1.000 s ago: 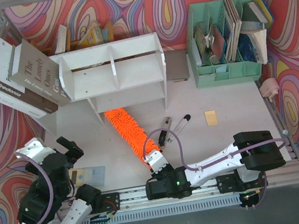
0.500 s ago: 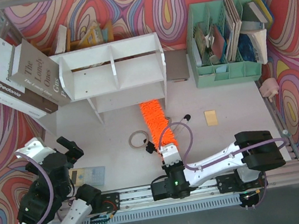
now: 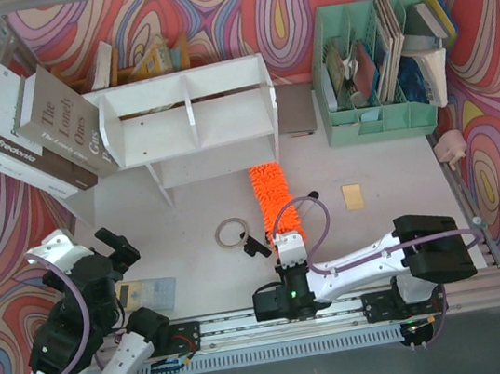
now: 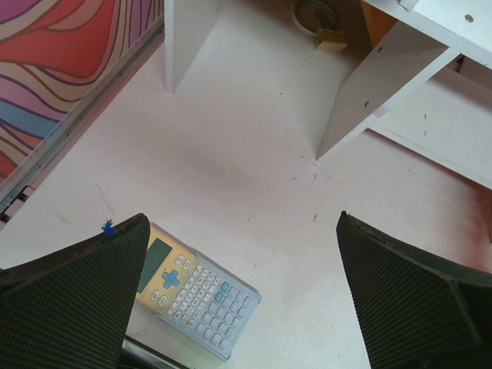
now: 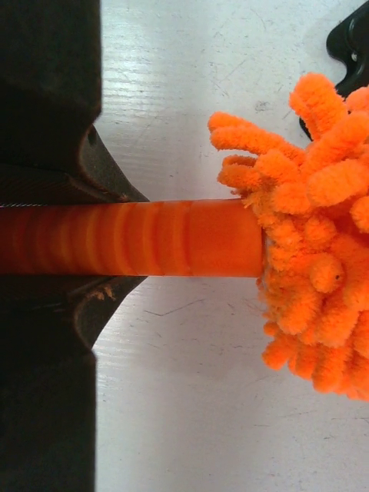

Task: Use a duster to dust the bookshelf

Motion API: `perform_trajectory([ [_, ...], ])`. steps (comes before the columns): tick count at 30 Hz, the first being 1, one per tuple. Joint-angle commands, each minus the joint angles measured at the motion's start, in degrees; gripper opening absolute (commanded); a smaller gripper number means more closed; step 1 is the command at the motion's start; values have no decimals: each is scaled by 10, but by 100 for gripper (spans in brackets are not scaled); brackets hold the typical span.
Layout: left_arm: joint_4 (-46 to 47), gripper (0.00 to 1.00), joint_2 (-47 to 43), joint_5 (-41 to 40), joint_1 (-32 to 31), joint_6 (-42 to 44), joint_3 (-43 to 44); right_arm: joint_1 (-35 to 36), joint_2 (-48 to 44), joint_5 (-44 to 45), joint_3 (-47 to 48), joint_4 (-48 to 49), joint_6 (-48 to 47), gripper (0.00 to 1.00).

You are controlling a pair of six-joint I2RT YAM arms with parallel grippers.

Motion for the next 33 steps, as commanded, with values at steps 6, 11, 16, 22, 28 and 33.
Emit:
perform_trajectory([
  [6, -6, 98, 4, -9, -3, 0, 2, -68, -20, -22, -21, 78, -81, 0],
  [11, -6, 98, 3, -10, -4, 0, 2, -80, -17, -45, -22, 103, -115, 0],
  [16, -6, 98, 4, -10, -4, 0, 2, -80, -21, -64, -17, 99, -122, 0],
  [22, -6, 98, 3, -10, -3, 0, 2, -78, -26, -75, -8, 74, -111, 0],
  [28, -5, 98, -1, -10, -3, 0, 2, -18, -36, 1, 23, 28, -74, 0],
  [33, -7, 98, -1, -9, -3, 0, 3, 1, -24, 25, 38, -19, -32, 0],
])
